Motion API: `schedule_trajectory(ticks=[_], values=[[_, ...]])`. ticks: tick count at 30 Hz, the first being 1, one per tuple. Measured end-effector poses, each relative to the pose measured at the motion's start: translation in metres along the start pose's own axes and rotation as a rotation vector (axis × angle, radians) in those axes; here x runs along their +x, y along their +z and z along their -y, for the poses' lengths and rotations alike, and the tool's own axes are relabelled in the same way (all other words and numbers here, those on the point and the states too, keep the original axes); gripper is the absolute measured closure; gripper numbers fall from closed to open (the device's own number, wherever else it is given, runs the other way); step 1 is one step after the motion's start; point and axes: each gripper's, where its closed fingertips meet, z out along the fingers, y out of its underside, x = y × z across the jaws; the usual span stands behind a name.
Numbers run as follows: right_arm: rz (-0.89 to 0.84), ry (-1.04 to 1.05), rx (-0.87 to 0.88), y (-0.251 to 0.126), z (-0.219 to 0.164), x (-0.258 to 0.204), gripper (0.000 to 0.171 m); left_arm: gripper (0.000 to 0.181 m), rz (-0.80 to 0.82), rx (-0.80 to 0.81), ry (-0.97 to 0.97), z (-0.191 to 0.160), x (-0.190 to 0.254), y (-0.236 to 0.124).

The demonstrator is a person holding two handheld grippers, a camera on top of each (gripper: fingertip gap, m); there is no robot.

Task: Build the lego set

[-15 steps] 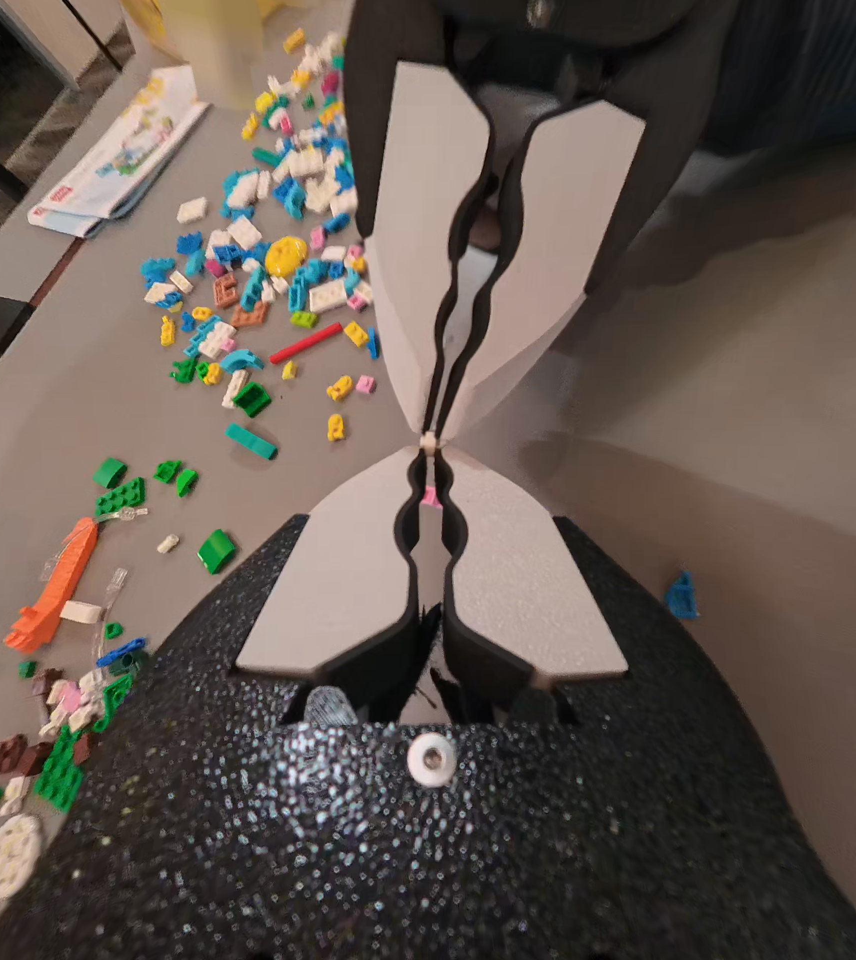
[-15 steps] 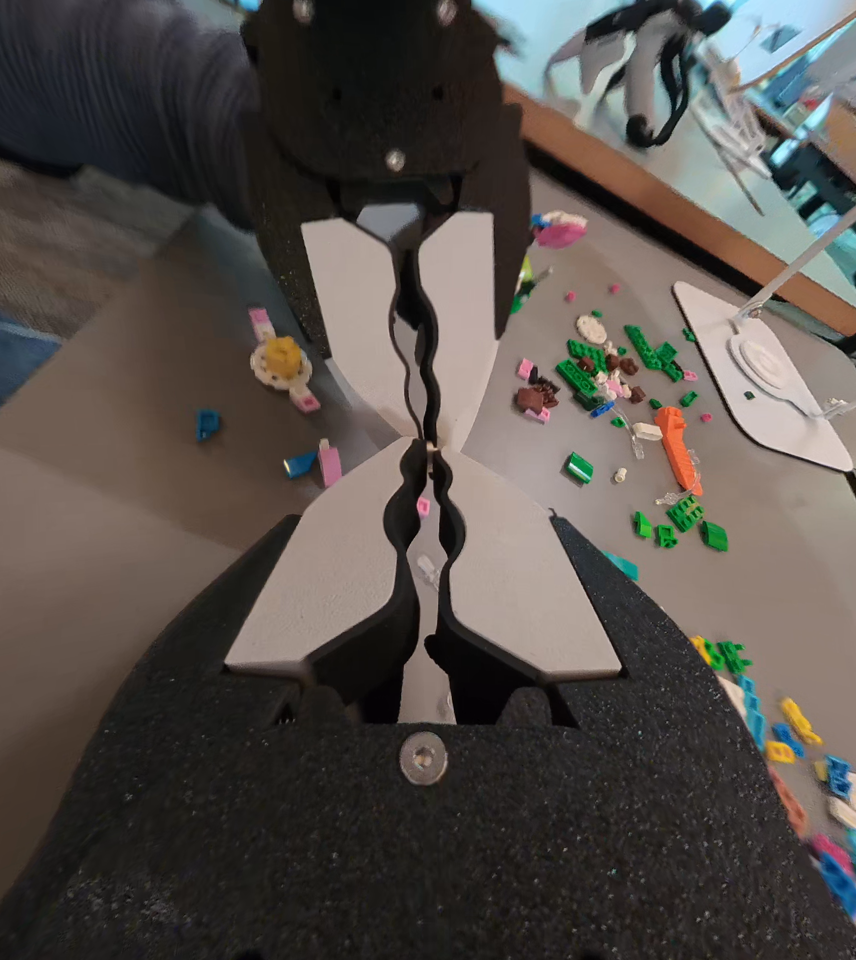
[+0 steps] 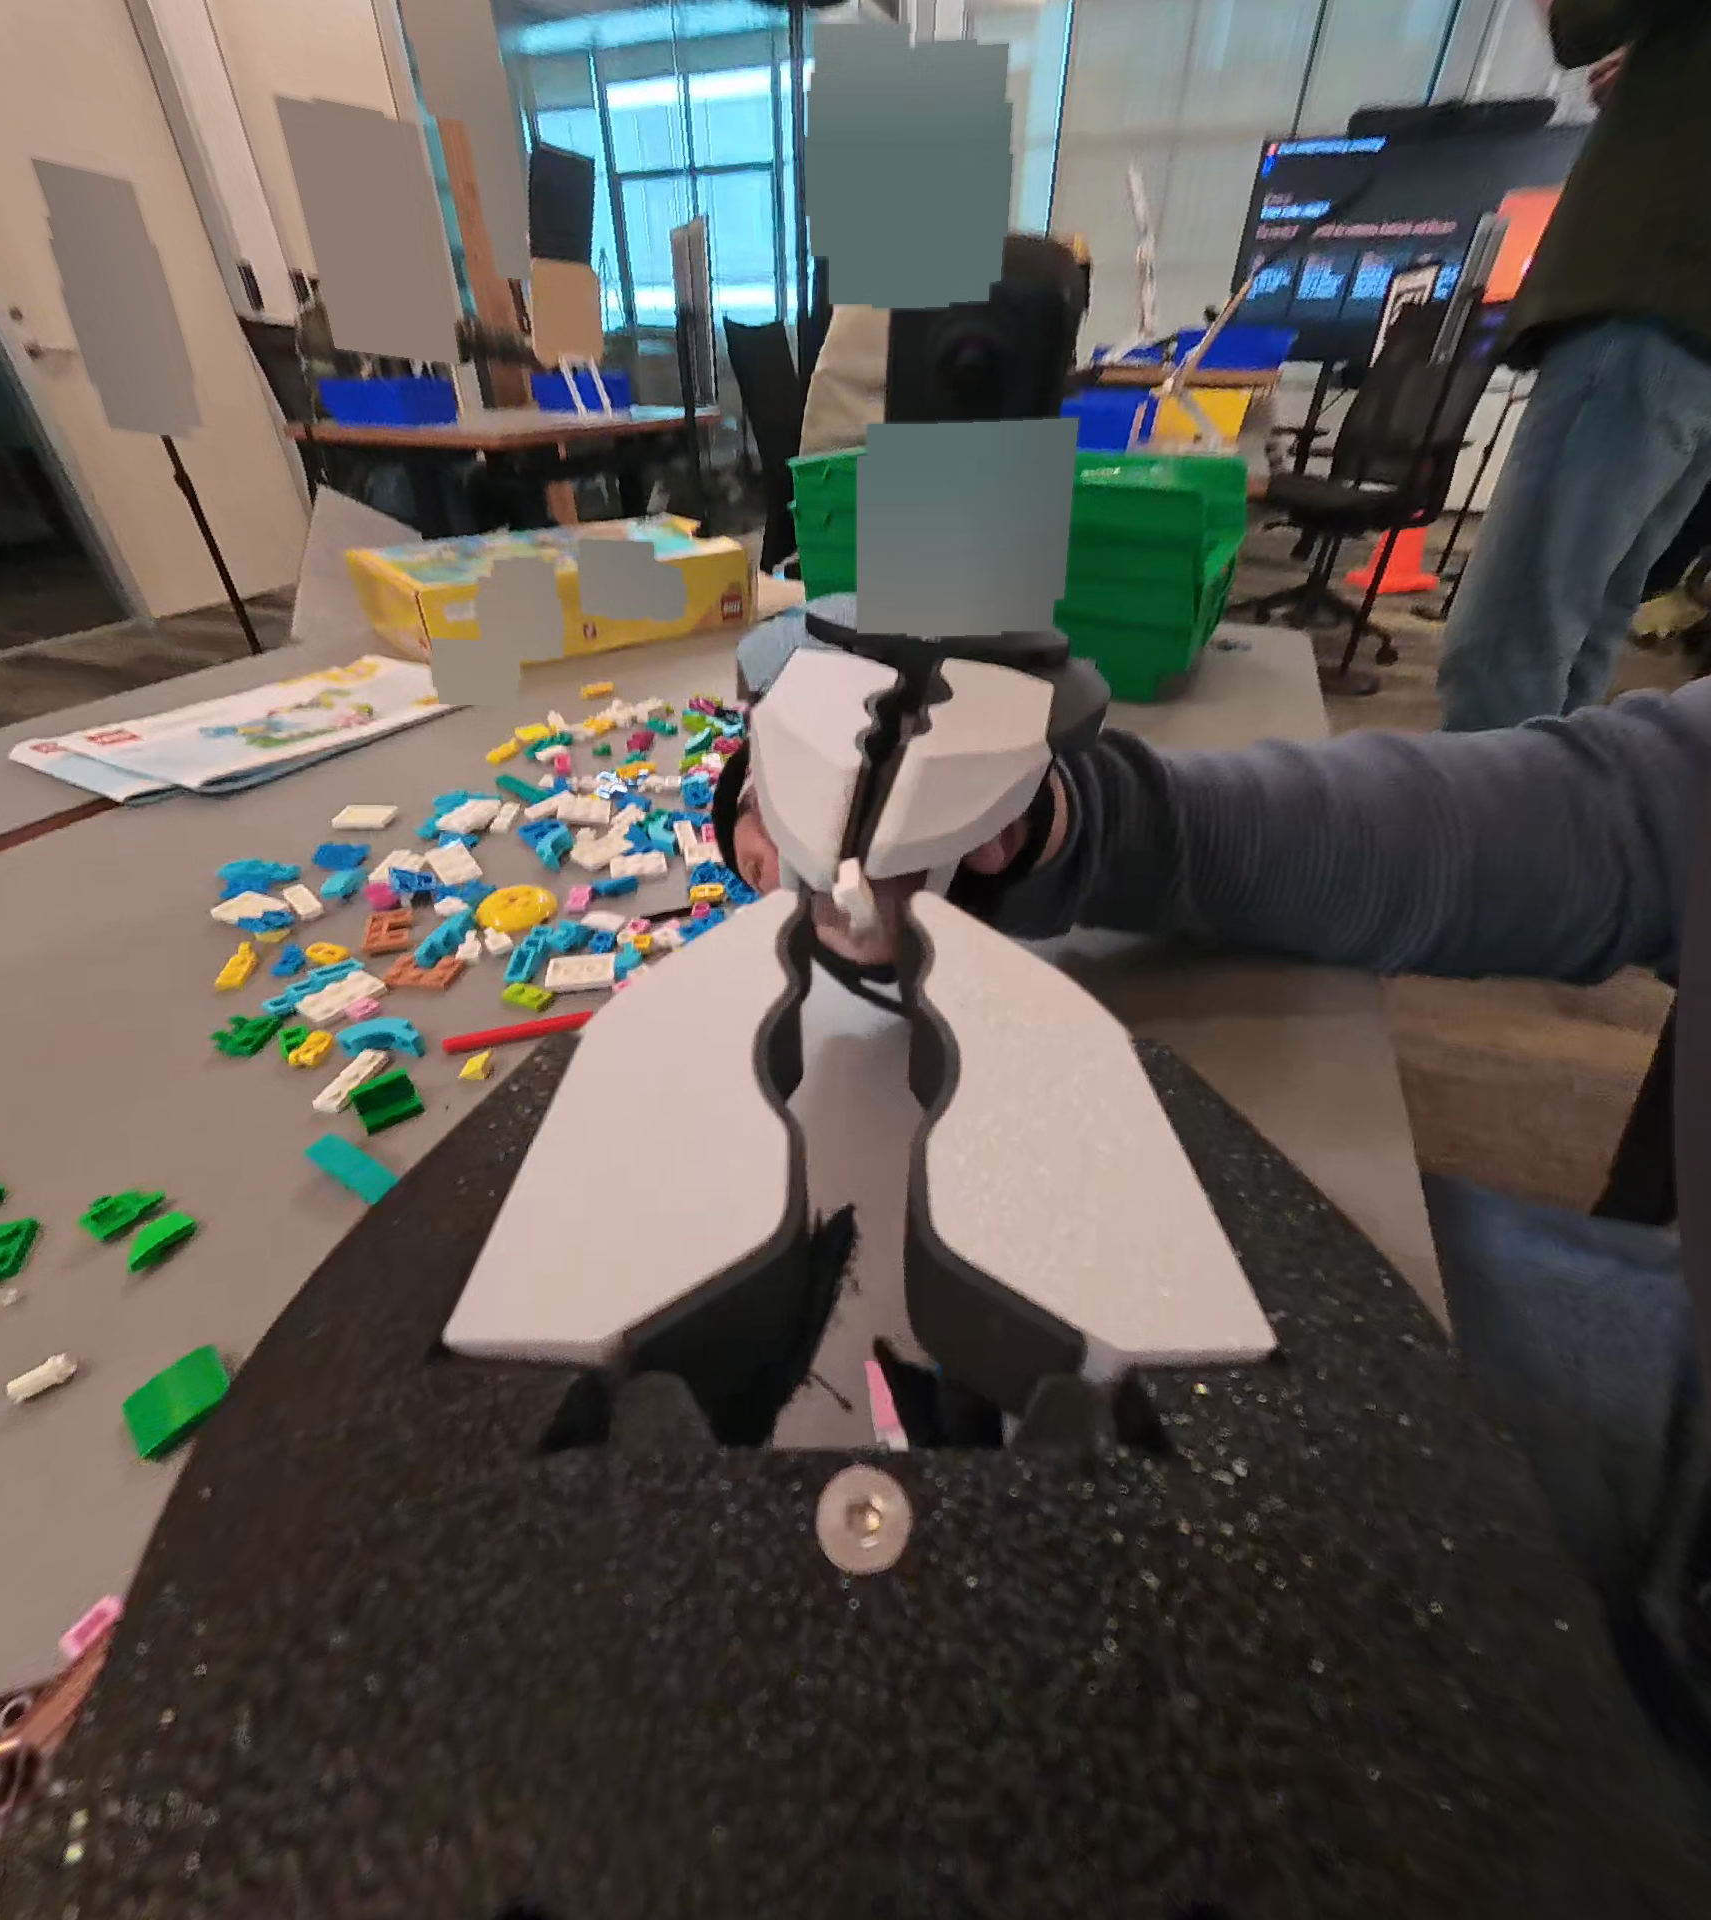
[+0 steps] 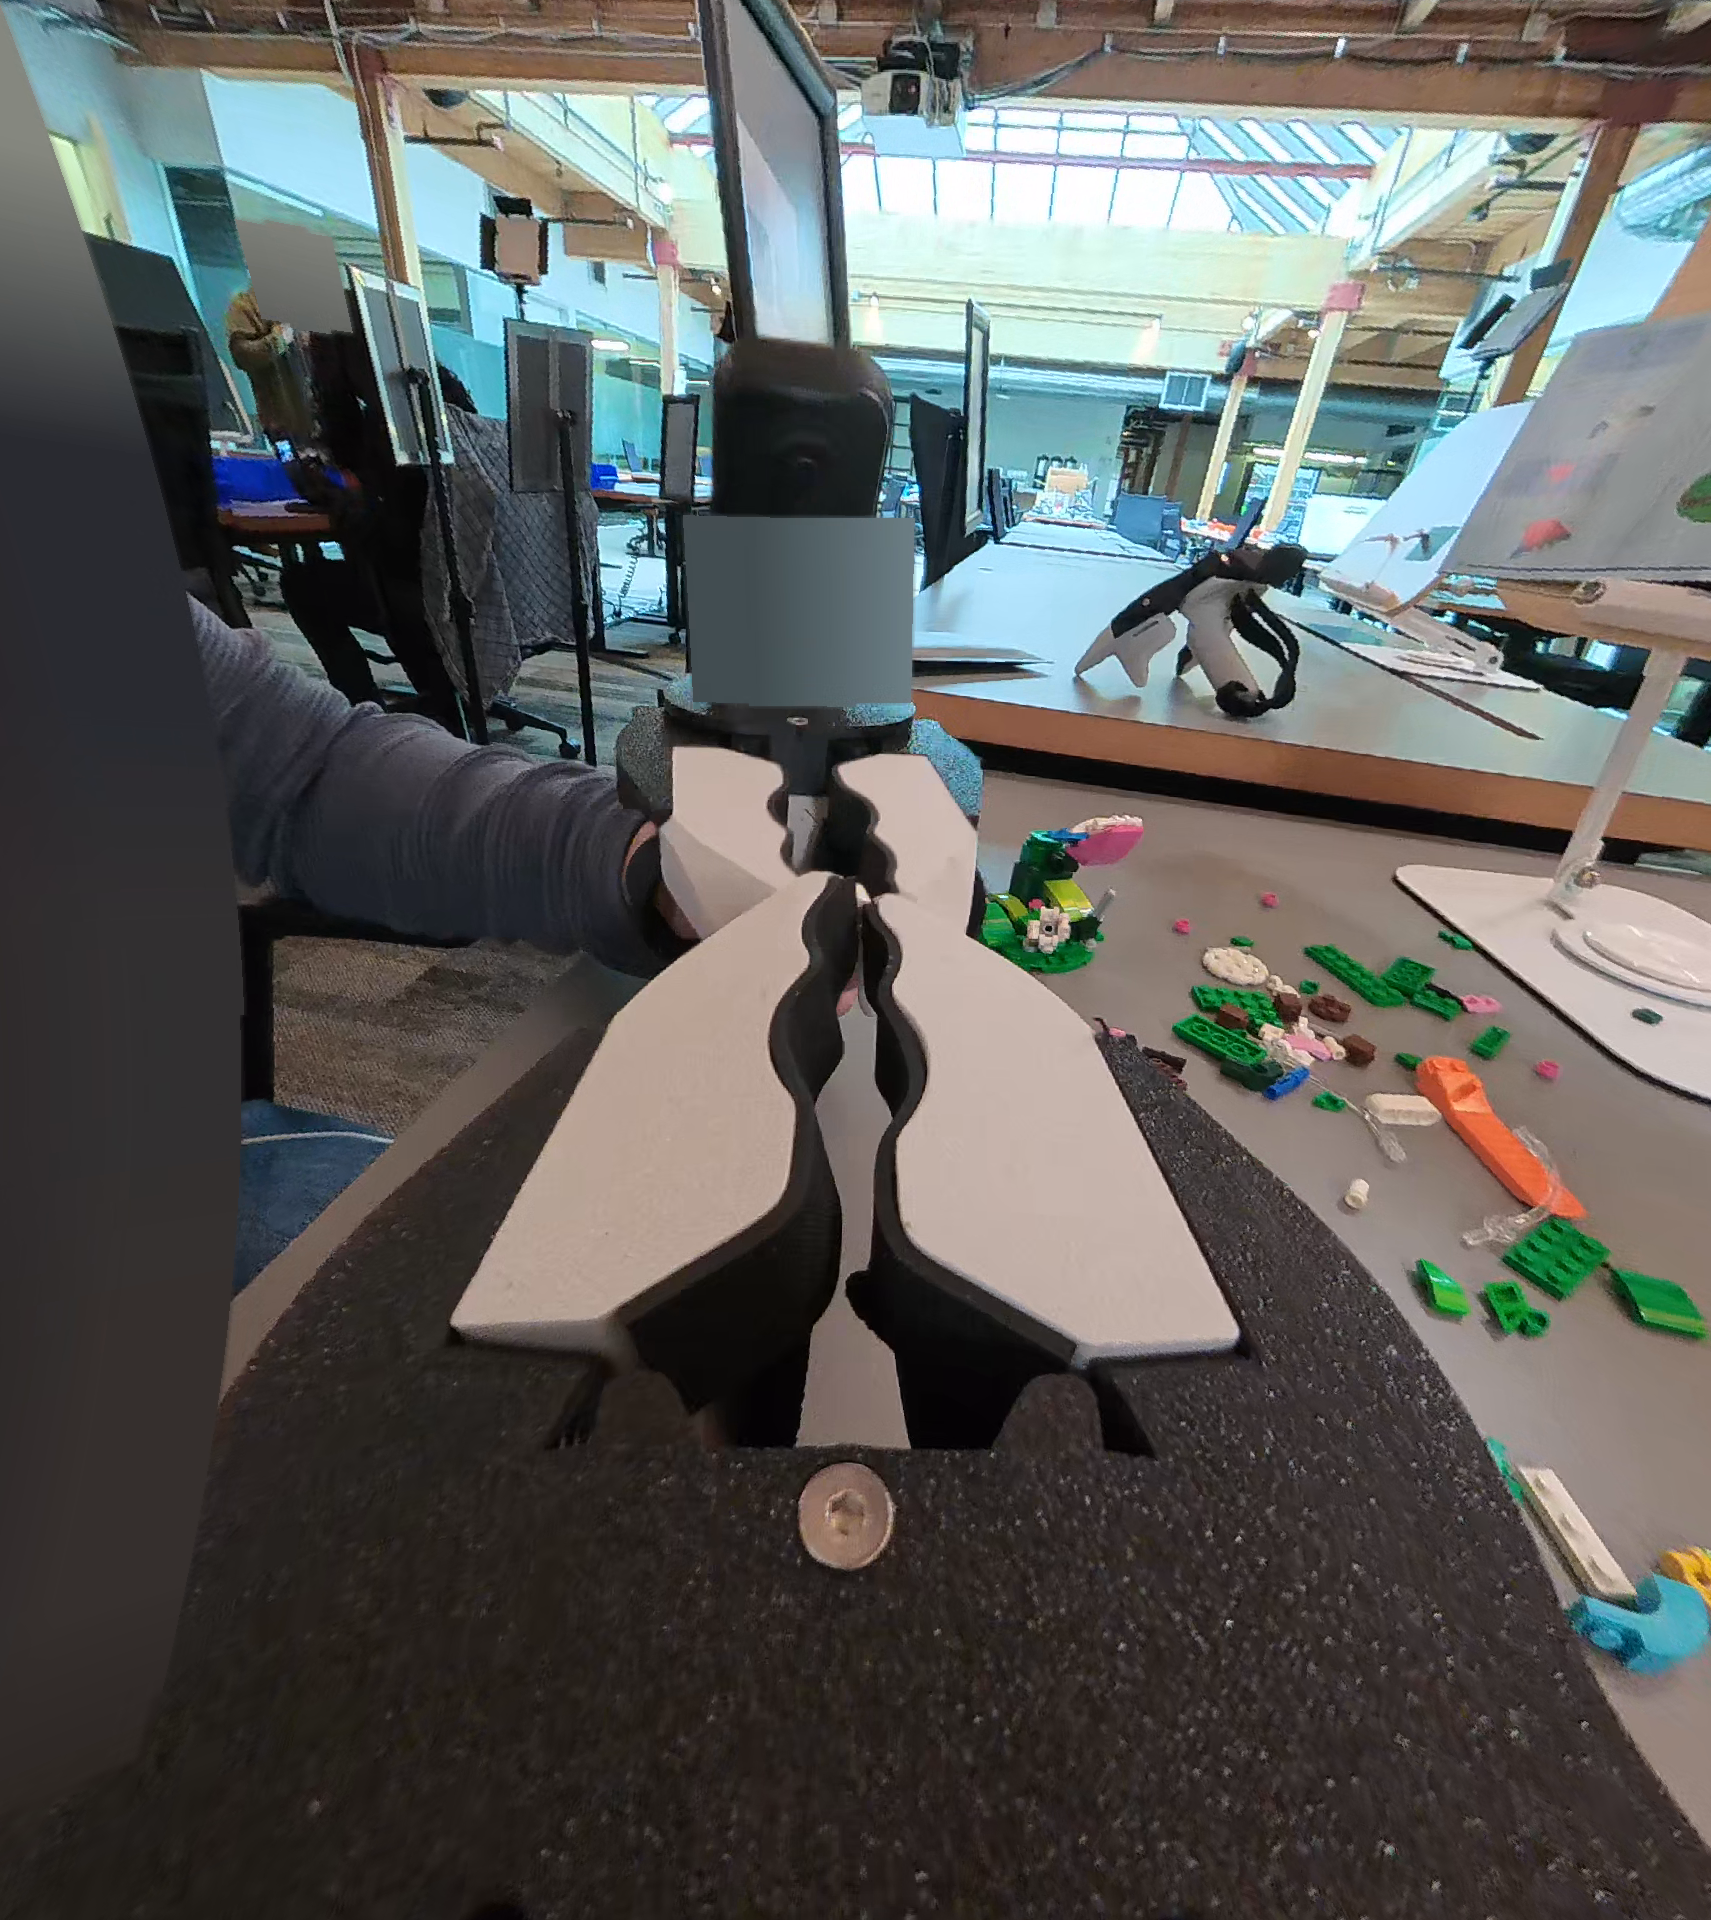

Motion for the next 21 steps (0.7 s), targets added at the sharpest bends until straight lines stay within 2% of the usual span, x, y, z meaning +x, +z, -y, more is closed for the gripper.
schedule_trajectory(ticks=[2,8,13,15,21], values=[[0.002,-0.008,0.001,0.001,0.0,-0.001,0.171,0.174,-0.006,0.009,0.009,0.001,0.001,-0.001],[-0.018,-0.022,-0.051,0.001,-0.008,0.001,0.17,0.176,0.022,-0.091,0.017,-0.009,-0.005,-0.002],[-0.066,-0.076,-0.18,0.003,-0.022,0.006,0.165,0.176,0.198,-0.38,0.372,-0.028,-0.019,-0.007],[-0.043,-0.111,-0.231,0.003,-0.027,0.0,0.162,0.176,0.172,-0.457,0.442,-0.034,-0.014,-0.008],[-0.014,-0.232,-0.364,0.003,-0.042,-0.007,0.164,0.176,0.074,-0.526,0.399,-0.048,-0.005,-0.01]])
